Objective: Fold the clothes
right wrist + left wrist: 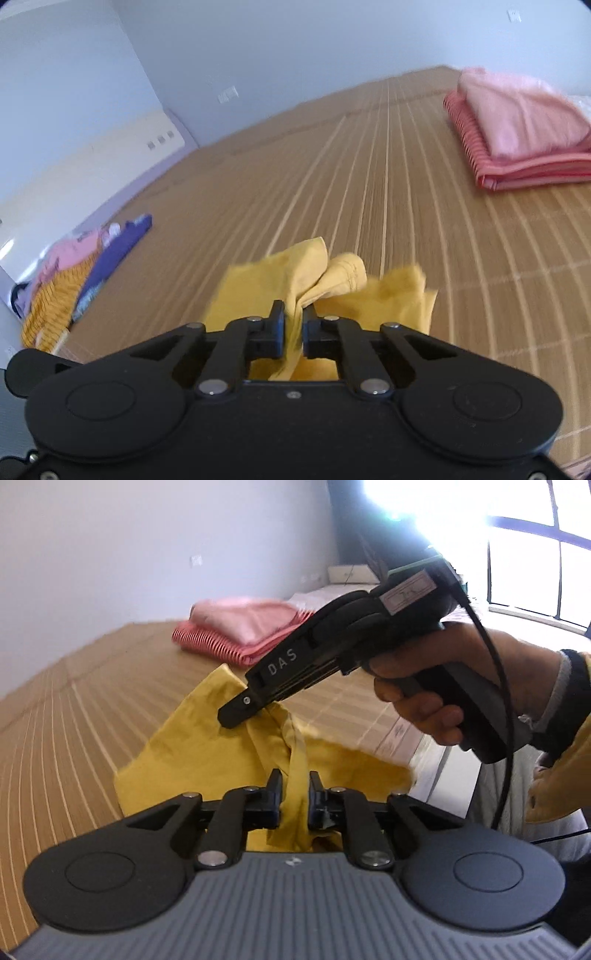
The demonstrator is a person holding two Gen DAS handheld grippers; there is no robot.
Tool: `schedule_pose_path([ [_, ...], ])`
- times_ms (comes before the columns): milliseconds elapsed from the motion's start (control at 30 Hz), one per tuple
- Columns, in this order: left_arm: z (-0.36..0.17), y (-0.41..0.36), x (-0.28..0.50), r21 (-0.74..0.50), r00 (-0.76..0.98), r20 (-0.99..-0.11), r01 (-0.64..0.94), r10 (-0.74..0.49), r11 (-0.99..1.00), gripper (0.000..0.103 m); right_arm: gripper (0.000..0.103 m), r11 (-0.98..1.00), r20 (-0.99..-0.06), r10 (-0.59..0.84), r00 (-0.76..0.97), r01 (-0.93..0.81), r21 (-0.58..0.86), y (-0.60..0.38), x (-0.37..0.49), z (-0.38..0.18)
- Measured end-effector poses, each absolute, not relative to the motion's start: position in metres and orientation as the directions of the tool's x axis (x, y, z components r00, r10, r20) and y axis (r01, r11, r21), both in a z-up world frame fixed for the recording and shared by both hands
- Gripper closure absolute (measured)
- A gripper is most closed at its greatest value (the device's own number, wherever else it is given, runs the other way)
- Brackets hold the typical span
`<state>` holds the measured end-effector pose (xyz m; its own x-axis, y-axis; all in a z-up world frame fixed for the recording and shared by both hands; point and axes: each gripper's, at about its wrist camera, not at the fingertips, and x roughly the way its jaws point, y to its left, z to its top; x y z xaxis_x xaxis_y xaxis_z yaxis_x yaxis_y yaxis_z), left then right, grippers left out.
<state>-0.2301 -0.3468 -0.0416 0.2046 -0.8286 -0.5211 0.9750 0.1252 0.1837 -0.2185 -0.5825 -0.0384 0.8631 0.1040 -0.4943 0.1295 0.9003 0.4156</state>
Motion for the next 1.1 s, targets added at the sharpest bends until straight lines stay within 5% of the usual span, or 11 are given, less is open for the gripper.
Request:
schedule_pose_path([
  [300, -0.057, -0.383, -0.251, 0.191, 0.163, -0.568, 0.979, -0.807, 0.063, 0.087, 0.093, 0.887, -0.516, 0.055, 0.855, 0.196, 0.419, -0.609, -0.229, -0.044],
  [400, -0.066, -0.387, -0.262, 0.235, 0.184, -0.583, 0.971, -0.792, 0.053, 0.079, 0.091, 0.896, -0.533, 0.029, 0.846, 0.215, 0.39, -0.612, -0.227, -0.055],
  [533, -0.06, -0.373, -0.272, 0.255, 0.137, -0.553, 0.967, -0.822, -0.009, 0.059, 0.065, 0.913, -0.543, -0.051, 0.838, 0.259, 0.314, -0.618, -0.228, -0.063],
  [800, -0.046, -0.328, -0.239, 0.182, 0.178, -0.525, 0.979, -0.832, 0.094, 0.05, 0.056, 0.931, -0.522, -0.097, 0.847, 0.263, 0.254, -0.617, -0.258, -0.047],
  [1000, -0.058, -0.303, -0.21, 0.176, 0.294, -0.57, 0.956, -0.767, 0.236, 0.049, 0.044, 0.964, -0.532, 0.156, 0.832, -0.011, 0.265, -0.583, -0.302, -0.023],
  [1100, -0.062, -0.301, -0.202, 0.144, 0.297, -0.574, 0.954, -0.763, 0.263, 0.049, 0.045, 0.975, -0.591, 0.169, 0.789, -0.048, 0.215, -0.564, -0.31, -0.022],
])
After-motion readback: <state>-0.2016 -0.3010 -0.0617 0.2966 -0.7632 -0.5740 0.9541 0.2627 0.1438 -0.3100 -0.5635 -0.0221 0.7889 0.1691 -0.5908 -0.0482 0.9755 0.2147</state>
